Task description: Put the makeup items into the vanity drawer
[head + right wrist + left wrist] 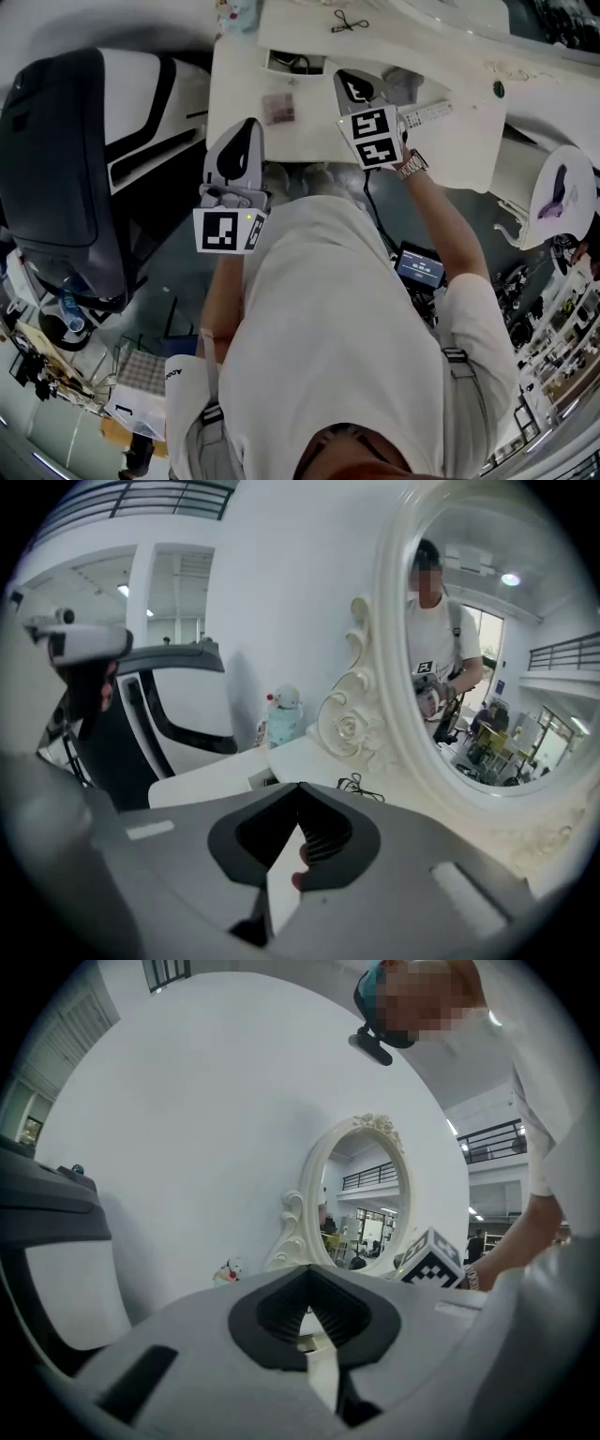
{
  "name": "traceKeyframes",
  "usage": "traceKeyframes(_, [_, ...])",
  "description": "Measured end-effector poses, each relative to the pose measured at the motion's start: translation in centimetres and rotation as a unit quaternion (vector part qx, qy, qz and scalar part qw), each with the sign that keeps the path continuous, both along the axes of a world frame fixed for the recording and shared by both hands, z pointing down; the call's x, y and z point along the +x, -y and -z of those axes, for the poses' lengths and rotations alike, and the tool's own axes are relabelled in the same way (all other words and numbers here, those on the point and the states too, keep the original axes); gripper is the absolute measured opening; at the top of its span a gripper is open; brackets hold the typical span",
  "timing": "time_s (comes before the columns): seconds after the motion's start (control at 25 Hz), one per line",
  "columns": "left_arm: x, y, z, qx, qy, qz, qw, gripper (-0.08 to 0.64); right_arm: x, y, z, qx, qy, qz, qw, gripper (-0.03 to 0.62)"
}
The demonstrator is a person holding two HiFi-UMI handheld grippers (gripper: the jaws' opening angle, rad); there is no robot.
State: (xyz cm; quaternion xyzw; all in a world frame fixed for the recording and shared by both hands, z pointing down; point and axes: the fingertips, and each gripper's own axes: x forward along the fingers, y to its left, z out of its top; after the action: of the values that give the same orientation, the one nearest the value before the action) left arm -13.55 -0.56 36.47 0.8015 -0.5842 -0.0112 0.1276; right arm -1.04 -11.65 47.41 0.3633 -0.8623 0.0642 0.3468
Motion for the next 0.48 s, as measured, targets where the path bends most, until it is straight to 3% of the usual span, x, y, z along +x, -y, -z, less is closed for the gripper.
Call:
traceKeyframes(0.24, [2.8, 0.1, 0.8, 0.010, 0.007, -0.045, 0.9989, 0.005, 5.6, -4.0, 7.9, 0.038, 0.116, -0.089, 0.988, 0.008])
traceKeyframes(0.48, [6.8, -0.3, 0.8, 0.008, 0.019, -0.116, 0.9931, 0.005, 10.9, -8.2, 14.7, 0.087, 0.213, -0.187, 0.955, 0.008])
